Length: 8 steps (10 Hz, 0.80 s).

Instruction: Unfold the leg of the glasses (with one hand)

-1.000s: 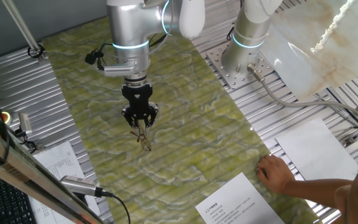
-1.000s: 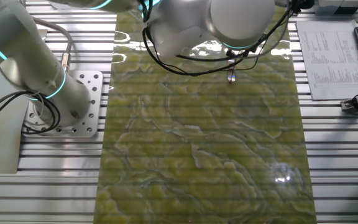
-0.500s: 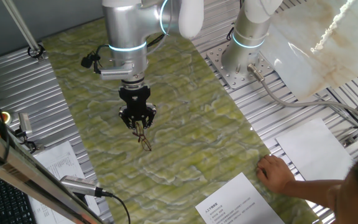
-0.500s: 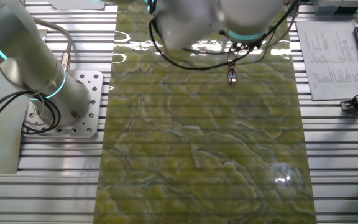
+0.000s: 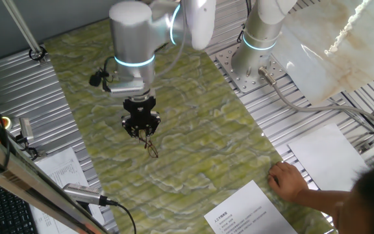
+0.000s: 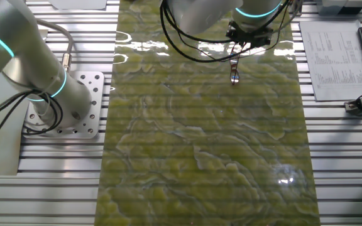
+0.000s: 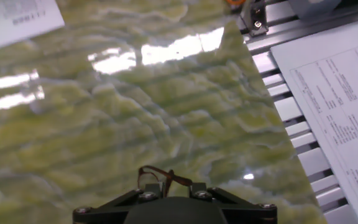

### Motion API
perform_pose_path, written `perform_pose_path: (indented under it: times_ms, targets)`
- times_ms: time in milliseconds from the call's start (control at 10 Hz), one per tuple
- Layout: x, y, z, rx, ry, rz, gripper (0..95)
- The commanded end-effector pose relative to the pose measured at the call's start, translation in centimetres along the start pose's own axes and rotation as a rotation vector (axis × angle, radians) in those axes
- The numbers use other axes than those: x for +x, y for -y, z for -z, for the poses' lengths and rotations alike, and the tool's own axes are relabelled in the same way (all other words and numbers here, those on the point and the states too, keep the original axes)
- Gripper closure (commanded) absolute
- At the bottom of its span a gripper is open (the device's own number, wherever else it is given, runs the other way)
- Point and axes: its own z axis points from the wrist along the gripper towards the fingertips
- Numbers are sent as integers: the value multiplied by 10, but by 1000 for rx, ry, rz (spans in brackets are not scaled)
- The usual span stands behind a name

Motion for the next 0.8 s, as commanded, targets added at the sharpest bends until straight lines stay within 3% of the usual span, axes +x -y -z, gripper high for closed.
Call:
perform_pose_path:
  times_ms: [100,300,500,800]
  targets:
    - [2,-3,-1,-15,8,-1,760]
    - [2,-4,-1,-33,14,-5,760]
    - [4,-9,-2,-80,17,-14,760]
    - [10,-19,-7,-80,16,0,760]
